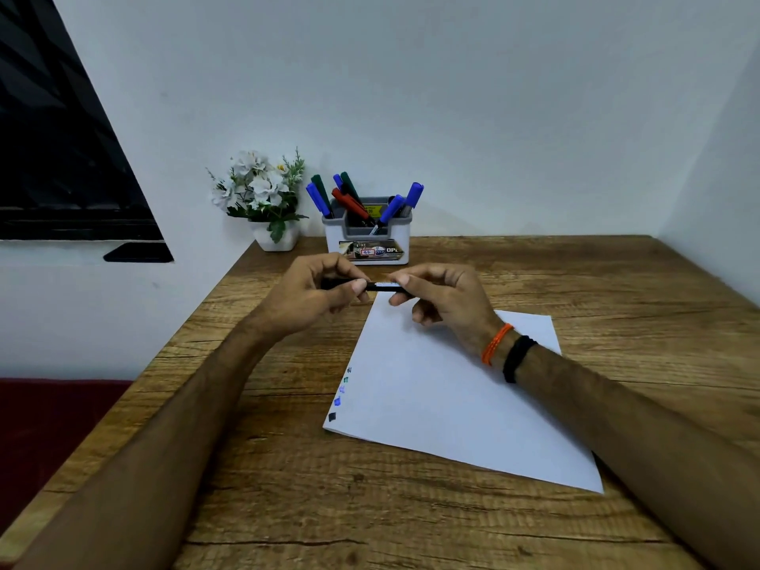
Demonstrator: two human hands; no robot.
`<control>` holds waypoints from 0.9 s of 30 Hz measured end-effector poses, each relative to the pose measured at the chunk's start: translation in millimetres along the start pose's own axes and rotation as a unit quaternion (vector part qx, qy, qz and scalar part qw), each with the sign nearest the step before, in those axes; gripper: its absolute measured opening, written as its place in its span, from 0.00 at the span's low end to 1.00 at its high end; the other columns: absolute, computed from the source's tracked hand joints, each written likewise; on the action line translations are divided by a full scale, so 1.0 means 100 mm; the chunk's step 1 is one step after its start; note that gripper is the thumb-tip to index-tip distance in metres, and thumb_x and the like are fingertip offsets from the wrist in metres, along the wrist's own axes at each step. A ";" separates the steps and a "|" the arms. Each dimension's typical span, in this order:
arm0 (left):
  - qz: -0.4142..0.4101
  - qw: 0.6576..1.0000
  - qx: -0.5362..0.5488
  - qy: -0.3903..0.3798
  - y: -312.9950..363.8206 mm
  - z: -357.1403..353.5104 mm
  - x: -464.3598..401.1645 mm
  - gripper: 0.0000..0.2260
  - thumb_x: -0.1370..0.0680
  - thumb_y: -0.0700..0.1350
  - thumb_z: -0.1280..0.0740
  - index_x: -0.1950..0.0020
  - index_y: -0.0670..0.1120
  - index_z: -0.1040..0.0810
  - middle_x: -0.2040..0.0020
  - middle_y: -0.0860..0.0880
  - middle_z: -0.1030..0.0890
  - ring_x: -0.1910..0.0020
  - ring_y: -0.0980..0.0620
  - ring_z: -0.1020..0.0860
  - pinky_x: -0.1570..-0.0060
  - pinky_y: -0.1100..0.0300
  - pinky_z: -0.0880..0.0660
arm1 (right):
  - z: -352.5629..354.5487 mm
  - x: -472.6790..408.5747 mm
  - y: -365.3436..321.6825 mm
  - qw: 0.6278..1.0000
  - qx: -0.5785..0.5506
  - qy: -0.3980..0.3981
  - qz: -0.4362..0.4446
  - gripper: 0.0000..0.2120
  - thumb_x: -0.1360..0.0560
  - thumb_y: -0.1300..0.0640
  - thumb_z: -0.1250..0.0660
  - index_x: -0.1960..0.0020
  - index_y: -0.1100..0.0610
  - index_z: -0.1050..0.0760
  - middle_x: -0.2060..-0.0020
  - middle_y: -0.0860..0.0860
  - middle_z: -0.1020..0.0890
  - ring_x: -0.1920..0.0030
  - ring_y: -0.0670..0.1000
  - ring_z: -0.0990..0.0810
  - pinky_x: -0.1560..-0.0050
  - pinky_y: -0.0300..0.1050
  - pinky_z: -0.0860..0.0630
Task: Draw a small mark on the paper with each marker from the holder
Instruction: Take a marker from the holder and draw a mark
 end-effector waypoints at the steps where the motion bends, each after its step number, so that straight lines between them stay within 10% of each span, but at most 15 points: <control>1: 0.001 1.000 0.007 0.003 -0.01 0.01 0.00 0.07 0.23 0.38 0.33 0.49 0.35 0.21 0.61 0.43 0.17 0.69 0.50 0.27 0.69 0.63 0.28 | 0.01 -0.01 -0.01 1.000 0.024 0.001 0.011 0.05 0.23 0.59 0.31 0.53 0.60 0.17 0.65 0.54 0.15 0.77 0.46 0.26 0.75 0.36 0.31; 8: 0.030 0.999 0.025 0.008 -0.07 -0.11 -0.03 0.06 0.20 0.36 0.38 0.50 0.34 0.25 0.65 0.45 0.23 0.72 0.58 0.30 0.72 0.66 0.31 | 0.03 -0.08 -0.10 0.983 0.133 0.033 0.123 0.13 0.24 0.57 0.31 0.67 0.52 0.27 0.76 0.46 0.30 0.74 0.42 0.36 0.70 0.37 0.37; 27: 0.004 0.997 0.012 0.079 0.04 0.03 -0.03 0.05 0.23 0.35 0.34 0.48 0.36 0.25 0.62 0.46 0.20 0.68 0.58 0.22 0.66 0.66 0.24 | -0.06 -0.11 -0.17 0.977 0.139 -0.023 0.160 0.10 0.23 0.55 0.32 0.62 0.54 0.27 0.73 0.50 0.25 0.75 0.42 0.31 0.71 0.35 0.34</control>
Point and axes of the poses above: each hand's wrist, its own x-axis away from the middle knuckle, its own z-axis out of the back of the hand, y = z × x, the point moved 8 cm from there along -x, towards the middle knuckle
